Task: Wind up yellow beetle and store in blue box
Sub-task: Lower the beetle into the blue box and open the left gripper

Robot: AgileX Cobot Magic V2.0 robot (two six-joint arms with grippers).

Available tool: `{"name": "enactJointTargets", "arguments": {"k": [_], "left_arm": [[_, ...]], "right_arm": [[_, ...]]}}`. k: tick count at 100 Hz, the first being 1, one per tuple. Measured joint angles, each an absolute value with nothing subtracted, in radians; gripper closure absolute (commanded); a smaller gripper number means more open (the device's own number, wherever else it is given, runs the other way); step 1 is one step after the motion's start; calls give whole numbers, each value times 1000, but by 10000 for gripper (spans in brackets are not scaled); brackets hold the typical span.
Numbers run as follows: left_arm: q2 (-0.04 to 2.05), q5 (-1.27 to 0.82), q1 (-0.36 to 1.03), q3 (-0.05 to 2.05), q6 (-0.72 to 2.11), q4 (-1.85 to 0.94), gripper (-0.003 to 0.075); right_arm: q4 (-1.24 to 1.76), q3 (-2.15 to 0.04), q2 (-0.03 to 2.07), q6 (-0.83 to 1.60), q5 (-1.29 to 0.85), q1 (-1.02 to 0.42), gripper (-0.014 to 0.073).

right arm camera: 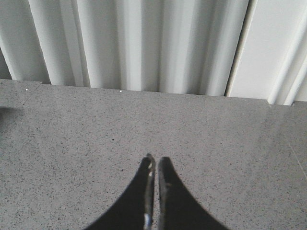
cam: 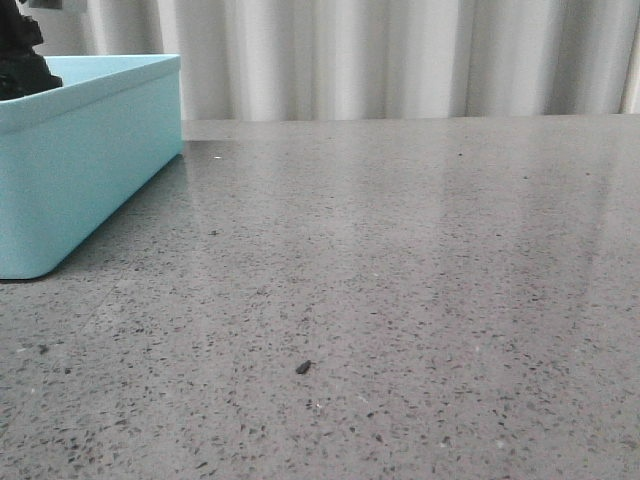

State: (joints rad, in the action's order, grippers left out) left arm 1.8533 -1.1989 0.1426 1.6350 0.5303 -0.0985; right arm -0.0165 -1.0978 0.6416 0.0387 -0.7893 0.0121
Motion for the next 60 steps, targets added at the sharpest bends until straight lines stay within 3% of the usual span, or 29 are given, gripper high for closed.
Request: {"name": "enactJointTargets", "arguments": {"k": [30, 39, 60], "left_arm": [[1807, -1234, 143, 1755, 514, -94, 252], [1754, -1239, 143, 1773, 500, -99, 360], [1625, -1250, 143, 1780, 496, -108, 738]], "right_arm": [[-17, -1098, 642, 39, -782, 12, 655], [-19, -1096, 639, 39, -773, 12, 655], [-28, -1036, 581, 39, -698, 12, 655]]}}
